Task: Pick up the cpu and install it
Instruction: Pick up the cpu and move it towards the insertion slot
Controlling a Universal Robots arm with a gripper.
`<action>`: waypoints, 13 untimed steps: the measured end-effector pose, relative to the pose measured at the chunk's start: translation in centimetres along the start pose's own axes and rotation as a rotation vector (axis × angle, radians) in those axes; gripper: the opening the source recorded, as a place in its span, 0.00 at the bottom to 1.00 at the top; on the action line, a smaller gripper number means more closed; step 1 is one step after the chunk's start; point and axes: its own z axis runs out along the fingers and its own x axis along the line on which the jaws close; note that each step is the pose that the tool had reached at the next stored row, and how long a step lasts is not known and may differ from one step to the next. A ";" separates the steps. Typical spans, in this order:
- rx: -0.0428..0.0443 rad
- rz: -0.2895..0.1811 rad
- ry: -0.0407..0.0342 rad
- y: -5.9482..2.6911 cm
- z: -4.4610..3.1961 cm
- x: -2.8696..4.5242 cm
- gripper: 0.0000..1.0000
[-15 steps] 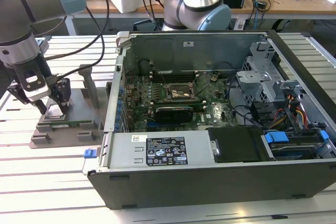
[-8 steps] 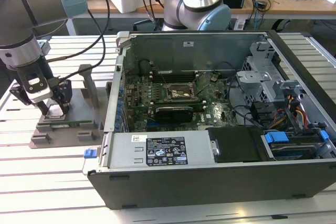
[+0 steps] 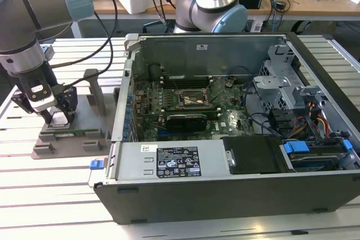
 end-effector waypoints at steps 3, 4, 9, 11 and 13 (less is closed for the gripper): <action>-0.0005 0.000 -0.0002 0.01 0.02 0.00 0.60; -0.0005 0.000 -0.0002 0.01 0.02 0.00 0.60; -0.0006 0.000 -0.0002 0.01 0.02 0.00 0.54; -0.0007 0.000 -0.0002 0.02 0.02 0.00 0.54; -0.0008 0.000 -0.0002 0.02 0.02 0.00 0.54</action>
